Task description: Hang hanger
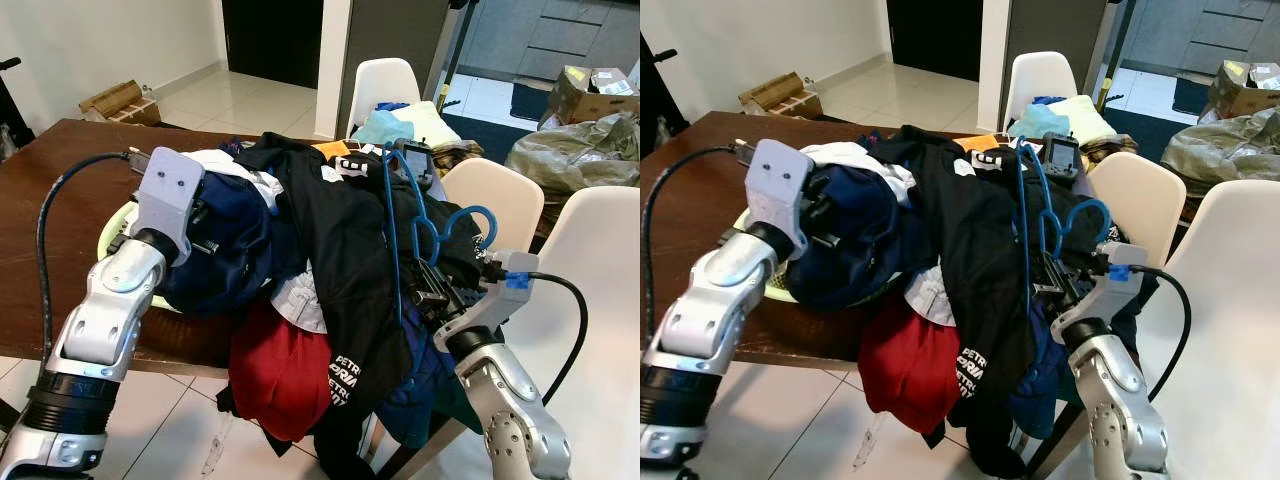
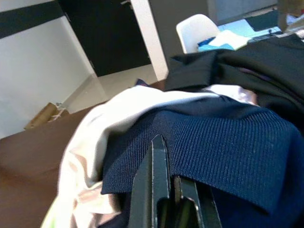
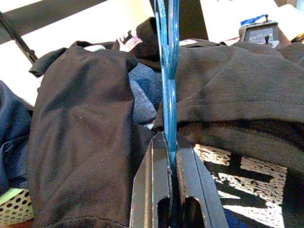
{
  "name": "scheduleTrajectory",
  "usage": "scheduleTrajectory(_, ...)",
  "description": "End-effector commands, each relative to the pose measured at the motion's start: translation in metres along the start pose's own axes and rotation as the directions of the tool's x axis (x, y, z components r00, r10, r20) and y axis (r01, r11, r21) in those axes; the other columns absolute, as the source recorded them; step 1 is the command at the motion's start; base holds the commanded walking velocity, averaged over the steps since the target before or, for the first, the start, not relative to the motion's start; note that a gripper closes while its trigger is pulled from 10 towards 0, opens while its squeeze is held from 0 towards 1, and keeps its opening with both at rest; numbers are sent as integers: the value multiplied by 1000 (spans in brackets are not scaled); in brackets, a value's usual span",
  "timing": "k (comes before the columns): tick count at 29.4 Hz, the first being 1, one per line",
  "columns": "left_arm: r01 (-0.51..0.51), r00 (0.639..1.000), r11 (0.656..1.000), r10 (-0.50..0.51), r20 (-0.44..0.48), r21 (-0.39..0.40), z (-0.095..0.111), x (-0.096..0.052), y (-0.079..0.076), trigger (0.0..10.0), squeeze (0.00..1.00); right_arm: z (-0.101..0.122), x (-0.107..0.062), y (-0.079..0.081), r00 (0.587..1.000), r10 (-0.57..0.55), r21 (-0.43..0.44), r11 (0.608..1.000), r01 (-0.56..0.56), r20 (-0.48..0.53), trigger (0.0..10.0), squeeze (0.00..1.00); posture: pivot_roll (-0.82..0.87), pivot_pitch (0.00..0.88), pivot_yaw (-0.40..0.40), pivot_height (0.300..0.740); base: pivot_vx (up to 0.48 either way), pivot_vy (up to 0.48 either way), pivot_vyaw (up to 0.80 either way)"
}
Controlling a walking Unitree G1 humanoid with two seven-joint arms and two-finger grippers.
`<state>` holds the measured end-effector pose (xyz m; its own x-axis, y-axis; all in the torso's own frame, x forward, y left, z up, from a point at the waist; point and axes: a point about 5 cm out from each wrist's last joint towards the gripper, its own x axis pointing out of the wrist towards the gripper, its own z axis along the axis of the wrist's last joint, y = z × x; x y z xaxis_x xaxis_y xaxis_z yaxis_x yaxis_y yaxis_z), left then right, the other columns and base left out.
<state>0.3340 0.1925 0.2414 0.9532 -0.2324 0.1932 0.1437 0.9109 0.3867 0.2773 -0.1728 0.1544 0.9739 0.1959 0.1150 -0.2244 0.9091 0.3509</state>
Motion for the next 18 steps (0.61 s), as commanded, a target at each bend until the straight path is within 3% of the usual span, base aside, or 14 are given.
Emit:
scheduleTrajectory(1,-20,1000,1000,20,15,14,5,1,9,0,0,-6,0,-3,1000,-17,21,1000,18,-24,10000,0,27,77,-40,740,0,0,0)
scheduleTrajectory(4,-40,998,999,41,47,-33,13,3,18,0,0,-6,0,-3,1000,-17,22,1000,18,-24,10000,0,29,74,-42,740,0,0,0)
scheduleTrajectory(7,-33,974,982,73,213,-184,55,10,42,0,0,-7,0,-3,999,-15,26,1000,16,-28,10000,0,39,64,-48,740,0,0,0)
scheduleTrajectory(8,-33,974,982,73,213,-184,55,10,42,0,0,-7,0,-3,999,-15,26,1000,16,-28,10000,0,39,64,-48,740,0,0,0)
scheduleTrajectory(10,10,939,968,77,335,-252,88,12,56,0,0,-8,1,-3,999,-14,30,999,14,-30,10000,0,41,56,-47,740,0,0,0)
scheduleTrajectory(11,51,900,957,80,429,-285,114,11,69,0,0,-9,2,-3,999,-13,31,999,14,-30,10000,0,43,48,-46,740,0,0,0)
scheduleTrajectory(12,51,900,957,80,429,-285,114,11,69,0,0,-9,2,-3,999,-13,31,999,14,-30,10000,0,43,48,-46,740,0,0,0)
scheduleTrajectory(13,125,802,944,85,592,-304,166,3,91,0,0,-10,2,-3,999,-12,34,999,13,-30,10000,0,45,41,-44,740,0,0,0)
scheduleTrajectory(14,125,802,944,85,592,-304,166,3,91,0,0,-10,2,-3,999,-12,34,999,13,-30,10000,0,45,41,-44,740,0,0,0)
scheduleTrajectory(16,140,759,944,92,645,-299,186,-2,100,0,0,-10,2,-3,1000,-12,35,999,13,-29,10000,0,49,35,-43,740,0,0,0)
scheduleTrajectory(18,136,752,945,97,652,-297,189,-3,102,0,0,-10,2,-3,1000,-12,35,999,13,-29,10000,0,49,35,-43,740,0,0,0)
